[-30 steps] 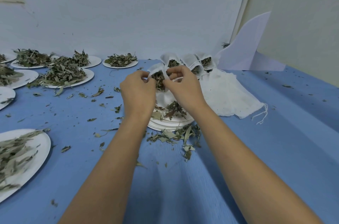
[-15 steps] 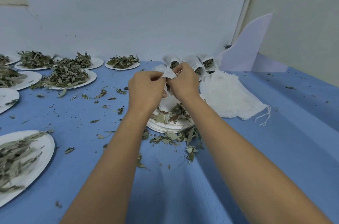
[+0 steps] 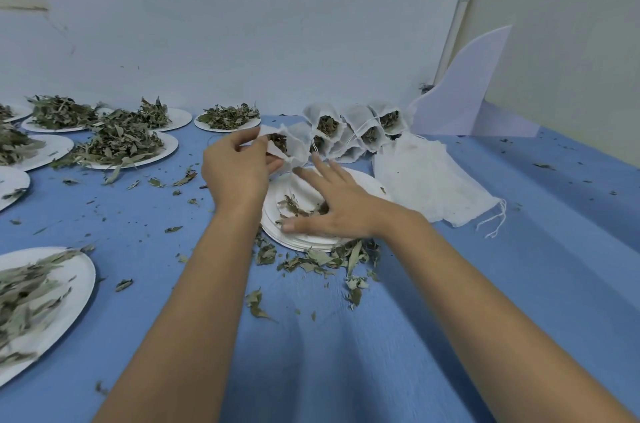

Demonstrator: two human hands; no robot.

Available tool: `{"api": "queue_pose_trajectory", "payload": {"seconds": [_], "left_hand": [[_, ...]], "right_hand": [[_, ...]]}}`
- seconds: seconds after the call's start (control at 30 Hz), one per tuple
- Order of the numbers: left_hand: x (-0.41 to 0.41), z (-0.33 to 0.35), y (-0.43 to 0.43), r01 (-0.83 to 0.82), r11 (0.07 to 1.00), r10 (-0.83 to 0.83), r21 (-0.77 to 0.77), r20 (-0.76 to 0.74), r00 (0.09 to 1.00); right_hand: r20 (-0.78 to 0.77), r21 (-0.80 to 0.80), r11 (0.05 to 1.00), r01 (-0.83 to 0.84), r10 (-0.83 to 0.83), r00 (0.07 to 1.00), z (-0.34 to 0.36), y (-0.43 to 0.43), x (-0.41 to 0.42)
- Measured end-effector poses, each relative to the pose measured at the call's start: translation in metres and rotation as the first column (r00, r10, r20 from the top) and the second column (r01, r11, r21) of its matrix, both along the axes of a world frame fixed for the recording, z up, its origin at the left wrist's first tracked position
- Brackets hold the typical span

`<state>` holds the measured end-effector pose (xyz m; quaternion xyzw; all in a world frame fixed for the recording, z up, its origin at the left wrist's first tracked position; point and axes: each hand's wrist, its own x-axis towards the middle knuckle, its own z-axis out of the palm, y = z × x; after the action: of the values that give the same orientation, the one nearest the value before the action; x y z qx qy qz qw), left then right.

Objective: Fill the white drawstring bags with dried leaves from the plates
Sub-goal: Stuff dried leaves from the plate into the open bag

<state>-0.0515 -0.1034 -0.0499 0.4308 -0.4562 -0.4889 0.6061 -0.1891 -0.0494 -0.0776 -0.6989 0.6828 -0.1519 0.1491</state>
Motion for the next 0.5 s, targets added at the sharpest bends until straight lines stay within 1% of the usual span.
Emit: {"api": "queue_pose_trajectory", "payload": {"seconds": [0.13,0.23,0.3,0.4,0.5], "left_hand": [[0.0,0.0,0.0,0.004,1.0,-0.003,0.017,-0.017,1.0],[0.0,0.0,-0.001,0.01,0.999,-0.008,0.037,-0.041,0.999],[0.0,-0.001,-0.001,0.014,0.999,-0.013,0.041,-0.046,0.999],[0.0,0.0,-0.002,0.015,0.999,-0.013,0.038,-0.049,0.999],[0.001,0.0,-0.002,0.017,0.999,-0.014,0.047,-0.055,0.998]], "right_hand": [[-0.054,-0.054,0.996,-0.066,0.063,0.997,-0.005,-0.008,0.004],[0.014,-0.084,0.994,-0.073,0.074,0.997,-0.007,-0.01,0.004],[0.029,-0.131,0.991,-0.033,0.038,0.999,-0.006,-0.01,0.003],[0.144,-0.182,0.981,0.069,-0.043,0.989,-0.005,-0.011,0.003],[0.105,-0.237,0.963,0.128,-0.106,0.989,-0.005,-0.013,0.005]]}}
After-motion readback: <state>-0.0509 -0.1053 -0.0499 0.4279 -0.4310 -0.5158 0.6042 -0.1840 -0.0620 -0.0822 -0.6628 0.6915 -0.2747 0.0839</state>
